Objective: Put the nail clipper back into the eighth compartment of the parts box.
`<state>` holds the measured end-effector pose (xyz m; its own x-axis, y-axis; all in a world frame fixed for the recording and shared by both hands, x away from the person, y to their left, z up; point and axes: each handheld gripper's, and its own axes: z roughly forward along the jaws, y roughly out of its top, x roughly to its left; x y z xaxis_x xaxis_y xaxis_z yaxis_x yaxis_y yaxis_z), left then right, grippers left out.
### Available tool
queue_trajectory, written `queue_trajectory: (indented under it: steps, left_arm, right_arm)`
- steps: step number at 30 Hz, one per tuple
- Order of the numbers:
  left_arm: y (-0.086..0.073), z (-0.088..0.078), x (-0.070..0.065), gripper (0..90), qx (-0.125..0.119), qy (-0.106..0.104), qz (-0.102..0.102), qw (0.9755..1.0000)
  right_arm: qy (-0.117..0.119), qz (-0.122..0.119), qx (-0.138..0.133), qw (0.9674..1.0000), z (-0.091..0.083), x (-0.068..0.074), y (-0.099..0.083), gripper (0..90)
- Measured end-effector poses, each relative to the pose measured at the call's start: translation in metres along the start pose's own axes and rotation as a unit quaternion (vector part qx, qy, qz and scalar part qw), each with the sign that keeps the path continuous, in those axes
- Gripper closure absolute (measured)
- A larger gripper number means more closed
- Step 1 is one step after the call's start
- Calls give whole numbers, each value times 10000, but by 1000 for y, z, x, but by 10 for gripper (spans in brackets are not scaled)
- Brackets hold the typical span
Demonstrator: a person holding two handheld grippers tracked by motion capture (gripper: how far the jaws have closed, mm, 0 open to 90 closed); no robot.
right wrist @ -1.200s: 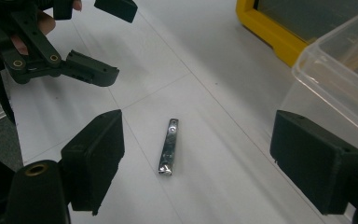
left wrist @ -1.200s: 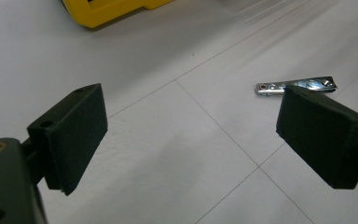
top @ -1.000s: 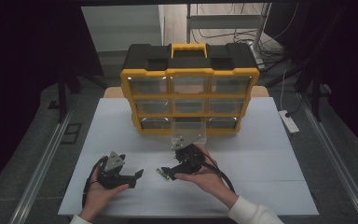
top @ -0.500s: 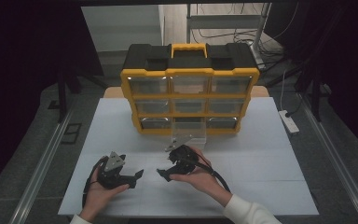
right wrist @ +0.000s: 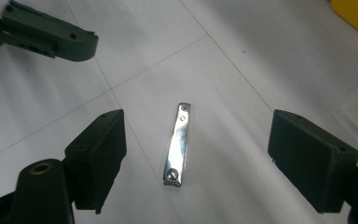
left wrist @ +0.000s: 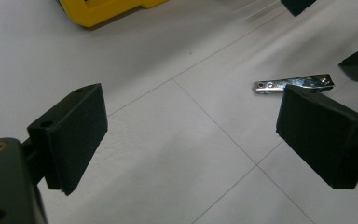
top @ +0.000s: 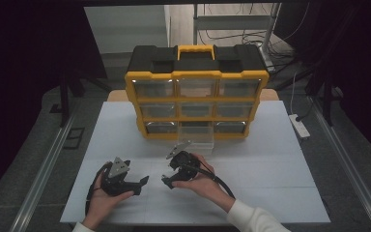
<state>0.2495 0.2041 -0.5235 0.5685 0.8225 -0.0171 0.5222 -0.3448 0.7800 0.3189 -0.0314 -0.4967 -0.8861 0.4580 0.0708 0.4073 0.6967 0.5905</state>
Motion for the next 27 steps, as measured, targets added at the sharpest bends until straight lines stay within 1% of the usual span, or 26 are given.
queue_trajectory:
  steps: [4, 9, 13, 15, 20, 22, 23, 24, 27]
  left_arm:
    - [0, 0, 0, 94, 4, -3, 8, 10000]
    - [0, 0, 0, 95, 10, -3, 13, 10000]
    - [0, 0, 0, 95, 14, 4, 15, 10000]
    - [-1, 1, 0, 95, 16, 5, 16, 10000]
    - [-1, 1, 0, 95, 15, 1, 24, 10000]
    - [-1, 1, 0, 95, 19, -3, 27, 10000]
    - [-1, 1, 0, 95, 15, -3, 26, 10000]
    - [-1, 1, 0, 95, 15, -3, 26, 10000]
    - [-1, 1, 0, 95, 9, 0, 31, 10000]
  right_arm:
    - [30, 30, 147, 9999, 7, 1, 0, 217]
    - [-32, -66, 322, 9995, 14, 2, 0, 246]
    - [-77, -70, 430, 9990, 17, 3, 0, 270]
    - [-94, -97, 526, 9985, 21, 4, 0, 303]
    - [-88, -152, 672, 9976, 25, 8, 0, 381]
    - [-133, -228, 706, 9972, 26, 9, 0, 420]
    - [-189, -198, 702, 9972, 26, 10, 1, 438]
    - [-189, -198, 702, 9972, 26, 10, 1, 438]
    - [-318, -276, 729, 9965, 26, 11, 1, 495]
